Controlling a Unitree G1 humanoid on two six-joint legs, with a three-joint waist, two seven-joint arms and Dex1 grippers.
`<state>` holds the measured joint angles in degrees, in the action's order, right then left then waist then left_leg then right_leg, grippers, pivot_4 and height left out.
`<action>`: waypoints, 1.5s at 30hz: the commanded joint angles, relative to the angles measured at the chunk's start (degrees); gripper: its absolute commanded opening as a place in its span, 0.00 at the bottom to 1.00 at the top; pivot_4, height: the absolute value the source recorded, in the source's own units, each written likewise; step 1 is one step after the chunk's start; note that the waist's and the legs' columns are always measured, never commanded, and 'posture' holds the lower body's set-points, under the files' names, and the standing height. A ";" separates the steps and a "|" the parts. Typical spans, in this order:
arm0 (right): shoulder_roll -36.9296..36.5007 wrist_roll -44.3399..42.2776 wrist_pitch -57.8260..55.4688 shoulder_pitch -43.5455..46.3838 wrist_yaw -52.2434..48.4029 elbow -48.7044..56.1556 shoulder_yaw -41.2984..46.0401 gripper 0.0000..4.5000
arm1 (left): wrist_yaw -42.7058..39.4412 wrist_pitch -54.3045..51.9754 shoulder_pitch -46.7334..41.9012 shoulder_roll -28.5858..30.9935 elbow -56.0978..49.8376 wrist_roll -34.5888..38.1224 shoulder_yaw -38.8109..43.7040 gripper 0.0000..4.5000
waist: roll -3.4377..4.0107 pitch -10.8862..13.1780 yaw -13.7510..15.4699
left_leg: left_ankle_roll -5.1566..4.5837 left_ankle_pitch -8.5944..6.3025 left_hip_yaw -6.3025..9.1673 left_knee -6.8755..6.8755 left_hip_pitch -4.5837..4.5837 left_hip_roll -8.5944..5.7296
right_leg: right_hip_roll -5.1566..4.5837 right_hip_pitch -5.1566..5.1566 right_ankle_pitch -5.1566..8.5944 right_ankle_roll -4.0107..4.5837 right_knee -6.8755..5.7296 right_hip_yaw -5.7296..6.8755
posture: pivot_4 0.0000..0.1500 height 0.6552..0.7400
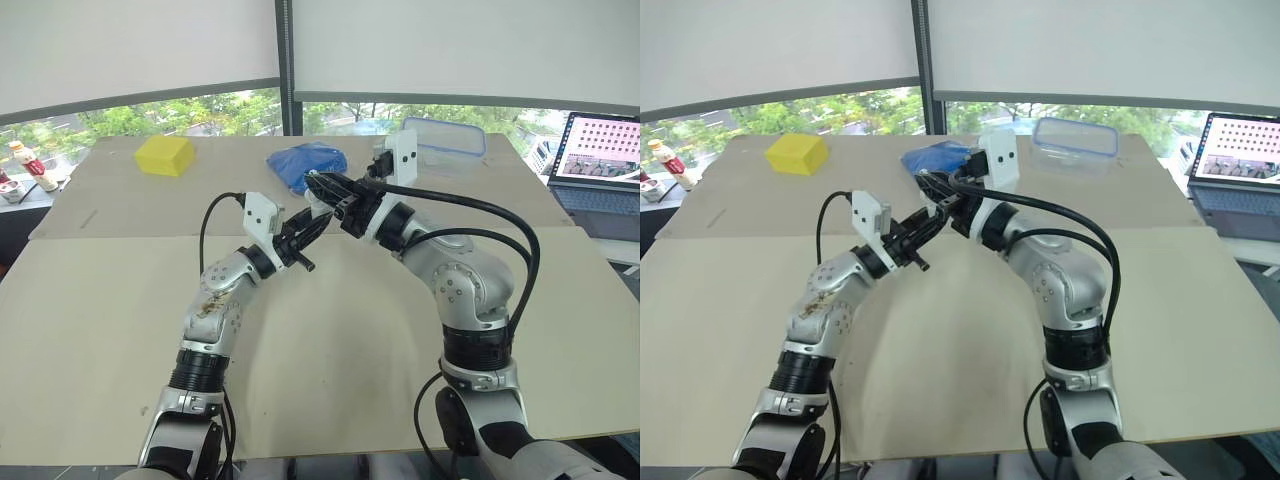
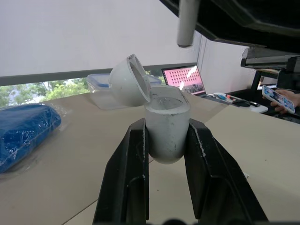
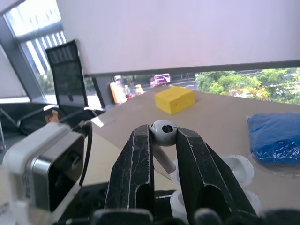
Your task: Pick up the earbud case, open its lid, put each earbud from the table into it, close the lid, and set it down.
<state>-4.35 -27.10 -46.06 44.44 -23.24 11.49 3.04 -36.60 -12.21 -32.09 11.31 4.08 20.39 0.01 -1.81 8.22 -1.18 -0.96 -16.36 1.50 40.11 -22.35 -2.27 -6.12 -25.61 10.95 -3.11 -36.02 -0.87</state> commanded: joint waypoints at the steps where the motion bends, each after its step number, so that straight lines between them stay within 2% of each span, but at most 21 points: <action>1: 1.18 -3.21 -1.56 -0.04 2.12 0.72 2.32 0.08 | -0.18 1.72 -1.42 -0.09 -1.15 0.15 0.27 0.12 | 0.00 0.00 0.09 | -0.01 0.00 0.00 0.01 0.00 0.00 | -0.01 0.02 0.00 0.00 0.01 0.00 | 1.00 1.00; 39: 0.49 -3.25 -1.41 -4.42 7.53 0.28 -0.30 0.08 | -1.09 2.89 -0.65 0.19 -4.20 -0.58 -0.95 0.12 | 0.02 0.01 0.04 | -0.27 -0.15 -0.02 -0.01 0.03 0.01 | 0.00 0.05 0.00 0.00 0.06 0.01 | 1.00 1.00; 40: 0.51 -3.35 -1.48 -4.56 7.59 0.48 -0.30 0.31 | -1.08 2.82 -0.70 0.21 -4.17 -0.51 -0.87 0.12 | 0.02 0.01 0.03 | -0.31 -0.17 -0.02 0.00 0.03 0.01 | 0.00 0.05 0.00 0.00 0.06 0.01 | 1.00 1.00; 43: 0.58 -3.62 -1.50 -4.69 7.94 0.85 -0.21 0.52 | -1.22 2.72 -0.75 0.19 -4.08 -0.51 -0.84 0.12 | 0.02 0.01 0.01 | -0.32 -0.18 -0.01 -0.01 0.03 0.01 | 0.00 0.05 0.00 0.00 0.06 0.01 | 1.00 1.00; 45: 0.56 -3.62 -1.40 -4.60 8.07 0.84 -0.09 0.52 | -1.27 2.68 -0.84 0.11 -4.00 -0.54 -0.87 0.12 | 0.02 0.01 0.03 | -0.32 -0.18 -0.02 -0.01 0.03 0.01 | 0.00 0.05 0.00 0.00 0.06 0.01 | 1.00 1.00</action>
<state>-3.58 -30.69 -47.25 40.18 -16.17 12.14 2.63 -36.91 -11.65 -31.32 11.87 3.25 18.41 -1.14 -1.80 8.24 -1.15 -1.28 -16.53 1.48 40.11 -22.32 -2.26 -6.11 -25.56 10.95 -3.11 -35.96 -0.86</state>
